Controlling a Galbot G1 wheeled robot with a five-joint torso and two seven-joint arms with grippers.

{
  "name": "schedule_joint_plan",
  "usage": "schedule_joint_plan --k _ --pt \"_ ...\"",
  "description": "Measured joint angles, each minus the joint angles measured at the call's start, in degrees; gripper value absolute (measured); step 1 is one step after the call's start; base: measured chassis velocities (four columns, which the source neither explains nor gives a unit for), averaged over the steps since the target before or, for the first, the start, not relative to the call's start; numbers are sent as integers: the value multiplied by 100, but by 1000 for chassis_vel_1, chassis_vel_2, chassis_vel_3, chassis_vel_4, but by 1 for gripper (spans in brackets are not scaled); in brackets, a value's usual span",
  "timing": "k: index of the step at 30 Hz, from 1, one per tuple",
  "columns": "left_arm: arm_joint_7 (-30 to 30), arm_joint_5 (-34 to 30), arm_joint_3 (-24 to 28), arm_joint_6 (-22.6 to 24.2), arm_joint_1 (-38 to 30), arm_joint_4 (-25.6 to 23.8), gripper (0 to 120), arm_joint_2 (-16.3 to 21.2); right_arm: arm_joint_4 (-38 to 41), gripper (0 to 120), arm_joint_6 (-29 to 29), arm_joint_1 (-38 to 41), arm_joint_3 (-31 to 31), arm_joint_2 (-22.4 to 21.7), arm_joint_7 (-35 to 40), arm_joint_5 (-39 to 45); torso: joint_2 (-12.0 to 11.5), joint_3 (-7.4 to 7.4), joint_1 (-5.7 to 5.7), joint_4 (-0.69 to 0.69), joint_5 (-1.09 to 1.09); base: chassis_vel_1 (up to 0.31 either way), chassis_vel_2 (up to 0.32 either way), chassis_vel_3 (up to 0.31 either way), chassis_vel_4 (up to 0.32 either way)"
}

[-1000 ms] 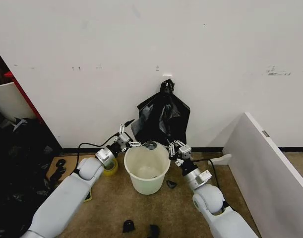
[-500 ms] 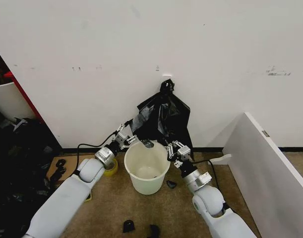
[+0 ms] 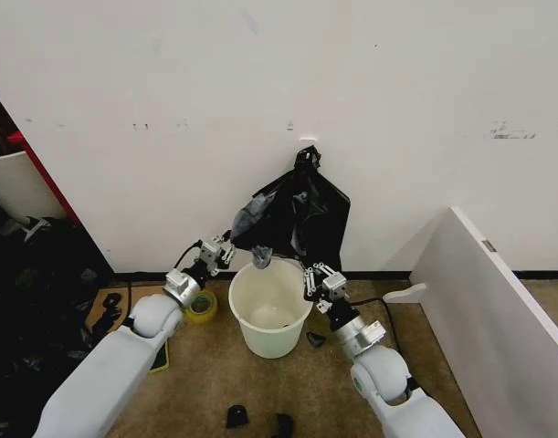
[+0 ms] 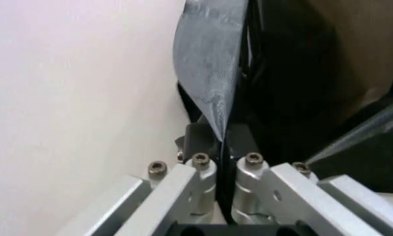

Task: Place the garbage bag over the trash bin.

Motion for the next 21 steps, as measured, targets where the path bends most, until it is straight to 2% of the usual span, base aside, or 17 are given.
schedule_joint_plan --k 4,5,9,12,17,21 --pt "-256 7 -434 -43 613 -477 0 119 221 0 0 -272 -164 -187 308 -254 0 0 0 6 0 0 0 0 0" --pt "-256 7 -434 -43 613 -477 0 119 221 0 0 -272 -164 -187 308 -254 0 0 0 6 0 0 0 0 0" --pt "-661 -64 -575 -54 1114 -1038 0 138 774 0 -81 -1064 -257 -457 703 -679 0 -1 0 1 -1 0 0 0 0" --pt "-770 -179 -606 -89 1269 -1290 0 138 1040 0 -5 -1408 -215 -497 725 -819 1 -1 -1 -3 0 0 0 0 0" --pt "-859 -427 -676 -191 1627 -1773 0 129 1419 0 142 -1666 -194 -478 678 -881 1 -1 0 2 0 0 0 0 0" --pt "-852 -803 -709 -273 1947 -2352 0 52 1754 0 439 -1756 -181 -346 210 -719 1 -1 -1 1 1 0 0 0 0"
